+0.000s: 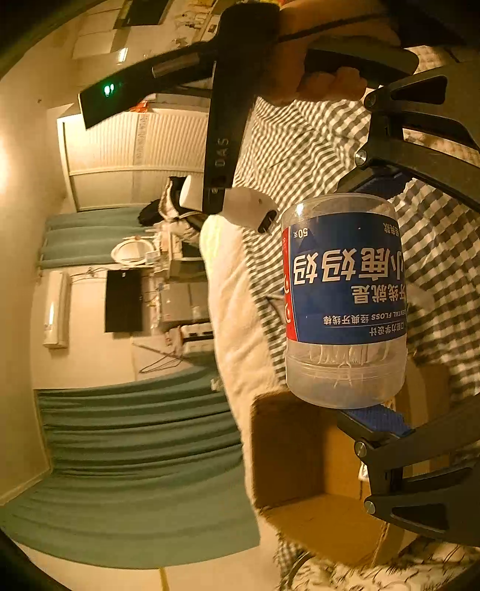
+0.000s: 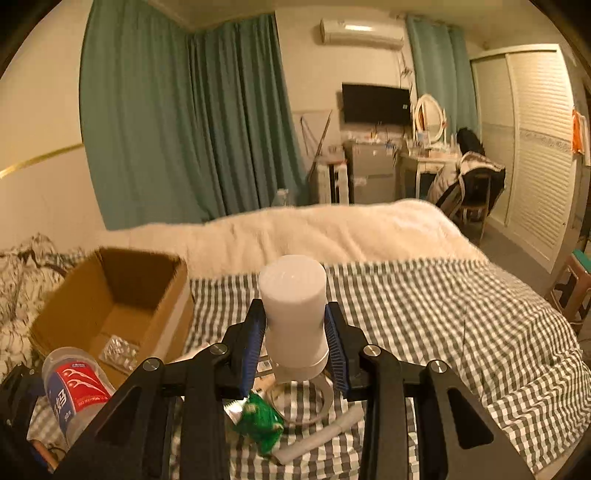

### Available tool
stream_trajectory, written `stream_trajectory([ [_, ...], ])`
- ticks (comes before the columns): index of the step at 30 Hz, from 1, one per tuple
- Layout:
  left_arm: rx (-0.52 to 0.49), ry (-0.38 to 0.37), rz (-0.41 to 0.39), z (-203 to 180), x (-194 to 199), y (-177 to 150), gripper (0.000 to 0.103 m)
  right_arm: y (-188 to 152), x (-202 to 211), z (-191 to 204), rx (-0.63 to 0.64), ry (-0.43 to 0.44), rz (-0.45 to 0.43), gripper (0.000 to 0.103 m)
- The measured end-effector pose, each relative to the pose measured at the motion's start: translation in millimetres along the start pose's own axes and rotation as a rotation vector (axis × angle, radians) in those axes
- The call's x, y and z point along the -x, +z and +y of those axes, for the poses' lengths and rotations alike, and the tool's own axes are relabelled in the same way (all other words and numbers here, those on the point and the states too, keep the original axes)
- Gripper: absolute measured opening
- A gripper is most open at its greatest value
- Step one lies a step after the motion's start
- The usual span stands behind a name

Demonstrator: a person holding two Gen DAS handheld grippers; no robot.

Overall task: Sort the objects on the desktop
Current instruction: 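Carry both items over the cardboard box and open both grippers to drop them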

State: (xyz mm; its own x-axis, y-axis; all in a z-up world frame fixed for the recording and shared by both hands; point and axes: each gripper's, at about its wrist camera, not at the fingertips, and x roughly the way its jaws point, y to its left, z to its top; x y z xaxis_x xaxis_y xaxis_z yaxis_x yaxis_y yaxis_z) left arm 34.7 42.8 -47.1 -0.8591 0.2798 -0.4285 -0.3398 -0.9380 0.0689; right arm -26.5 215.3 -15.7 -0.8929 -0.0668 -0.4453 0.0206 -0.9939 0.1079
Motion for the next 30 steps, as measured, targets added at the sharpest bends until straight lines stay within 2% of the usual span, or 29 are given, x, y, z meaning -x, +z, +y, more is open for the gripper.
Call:
stream_trajectory([
  [6,-0.003,0.048,-0.058,13.8,16.0,13.2,0.089,12.7,22.5,11.4,-0.019,0.028,-0.088,0.032],
  [12,0.025,0.095,-0.091,38.2,32.9,24.0,0.089,23.8,30.9,25.1,-0.058,0.069,-0.132,0.032],
  [20,0.077,0.22,-0.125,79.4,40.3,36.3,0.089,27.0,30.0,48.6,-0.021,0.106,-0.158,0.032],
  [30,0.148,0.33,-0.125,128.8,40.4,33.8,0.089,33.6,23.8,96.3,0.062,0.24,-0.177,0.032],
])
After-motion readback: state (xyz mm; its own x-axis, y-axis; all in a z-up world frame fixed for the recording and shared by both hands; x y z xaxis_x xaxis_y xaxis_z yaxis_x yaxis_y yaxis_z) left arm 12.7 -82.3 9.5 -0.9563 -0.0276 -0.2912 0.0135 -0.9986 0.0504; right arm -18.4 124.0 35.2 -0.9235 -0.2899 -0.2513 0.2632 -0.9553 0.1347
